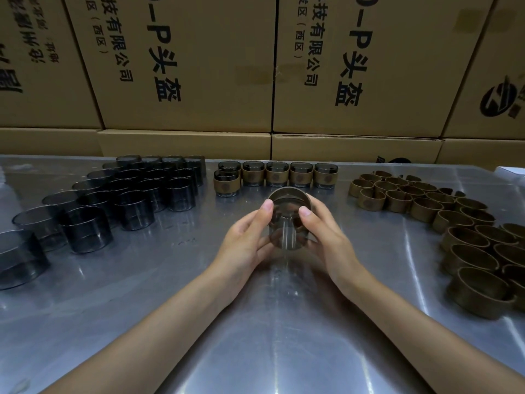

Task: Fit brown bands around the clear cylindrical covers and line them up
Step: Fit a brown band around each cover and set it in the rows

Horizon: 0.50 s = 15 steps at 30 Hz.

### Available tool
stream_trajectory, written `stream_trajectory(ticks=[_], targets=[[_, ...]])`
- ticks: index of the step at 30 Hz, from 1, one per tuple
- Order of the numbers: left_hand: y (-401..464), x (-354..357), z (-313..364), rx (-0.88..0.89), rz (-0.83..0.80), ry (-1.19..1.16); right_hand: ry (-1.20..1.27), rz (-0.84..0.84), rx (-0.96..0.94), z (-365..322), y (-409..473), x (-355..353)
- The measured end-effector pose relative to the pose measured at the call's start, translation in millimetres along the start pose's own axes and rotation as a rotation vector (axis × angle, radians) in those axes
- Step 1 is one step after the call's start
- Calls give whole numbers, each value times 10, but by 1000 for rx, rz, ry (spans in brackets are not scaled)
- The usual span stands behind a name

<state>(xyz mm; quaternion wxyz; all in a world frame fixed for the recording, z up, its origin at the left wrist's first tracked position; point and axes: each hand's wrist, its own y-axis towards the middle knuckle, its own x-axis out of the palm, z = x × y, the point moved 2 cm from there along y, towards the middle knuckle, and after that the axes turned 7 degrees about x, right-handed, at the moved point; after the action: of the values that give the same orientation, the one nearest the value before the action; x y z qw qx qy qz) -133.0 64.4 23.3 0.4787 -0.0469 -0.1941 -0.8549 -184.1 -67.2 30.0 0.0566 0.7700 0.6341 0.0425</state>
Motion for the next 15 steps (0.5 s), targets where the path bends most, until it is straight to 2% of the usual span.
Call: stream_trajectory(ticks=[15], targets=[[-7,-3,1,-10,8,18,76,65,-47,21,35,-46]])
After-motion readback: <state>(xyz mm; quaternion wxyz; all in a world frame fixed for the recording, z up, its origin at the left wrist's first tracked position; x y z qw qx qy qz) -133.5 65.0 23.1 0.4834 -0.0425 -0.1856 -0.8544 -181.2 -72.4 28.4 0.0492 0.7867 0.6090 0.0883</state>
